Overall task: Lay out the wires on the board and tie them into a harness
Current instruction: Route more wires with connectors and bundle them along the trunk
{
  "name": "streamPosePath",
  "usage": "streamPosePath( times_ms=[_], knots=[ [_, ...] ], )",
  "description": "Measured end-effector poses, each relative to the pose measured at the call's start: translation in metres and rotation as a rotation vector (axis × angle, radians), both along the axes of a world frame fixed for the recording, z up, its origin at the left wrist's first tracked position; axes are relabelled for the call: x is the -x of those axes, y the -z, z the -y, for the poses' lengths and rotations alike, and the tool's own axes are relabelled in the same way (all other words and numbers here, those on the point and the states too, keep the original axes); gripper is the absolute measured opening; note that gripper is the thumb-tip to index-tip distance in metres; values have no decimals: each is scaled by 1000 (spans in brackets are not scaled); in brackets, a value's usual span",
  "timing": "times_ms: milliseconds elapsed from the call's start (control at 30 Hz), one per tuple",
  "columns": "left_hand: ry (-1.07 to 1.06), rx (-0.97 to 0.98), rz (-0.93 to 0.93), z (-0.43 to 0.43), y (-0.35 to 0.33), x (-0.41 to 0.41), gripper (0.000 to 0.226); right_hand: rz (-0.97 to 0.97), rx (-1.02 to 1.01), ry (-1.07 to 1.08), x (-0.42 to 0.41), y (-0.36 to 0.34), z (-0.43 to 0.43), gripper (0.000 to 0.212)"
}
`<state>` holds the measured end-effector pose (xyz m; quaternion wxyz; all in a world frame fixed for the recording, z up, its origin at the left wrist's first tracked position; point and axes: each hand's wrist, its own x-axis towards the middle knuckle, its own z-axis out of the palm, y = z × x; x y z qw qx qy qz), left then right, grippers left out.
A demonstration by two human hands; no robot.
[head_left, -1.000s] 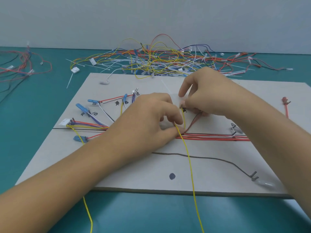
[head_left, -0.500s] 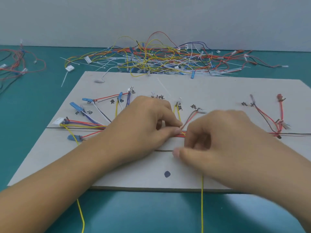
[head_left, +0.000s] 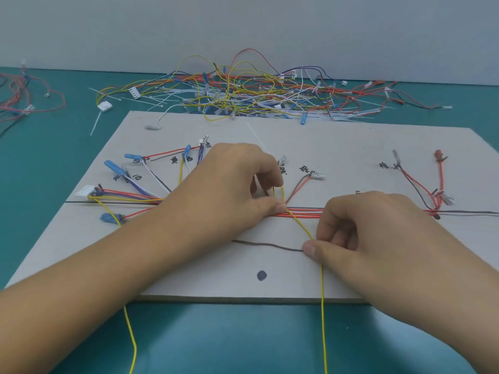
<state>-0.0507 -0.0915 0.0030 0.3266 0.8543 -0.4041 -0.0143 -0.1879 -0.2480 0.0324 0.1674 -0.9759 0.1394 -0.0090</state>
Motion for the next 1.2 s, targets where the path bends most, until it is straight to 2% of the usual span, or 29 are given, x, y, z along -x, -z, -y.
streamPosePath(
  times_ms=[200, 300, 400, 567, 767, 967, 1100, 1200],
  knots=[
    [-12, 18, -55, 0, 1, 5, 10, -135, 170, -147, 2, -9, -1, 20],
    [10, -35, -15, 1, -1, 5, 11, -171, 157, -144, 1, -10, -1, 7],
    [13, -38, -12, 1, -2, 4, 11, -165, 132, -101, 2, -12, 1, 6],
    [-2, -31, 5, 2, -4, 5, 8, -43, -68, 13, 7, -16, 10, 9],
    [-5, -55, 20, 5, -5, 9, 3, 35, -206, 108, 3, -10, 52, 36],
    [26, -63, 33, 7, -4, 7, 9, 129, -298, 190, -5, 6, 69, 19],
    [53, -59, 23, 9, -5, 2, 10, 177, -251, 104, -8, 6, 76, 26],
    [90, -67, 29, 8, -5, -2, 11, 231, -64, 18, -7, 10, 76, 26]
  ],
)
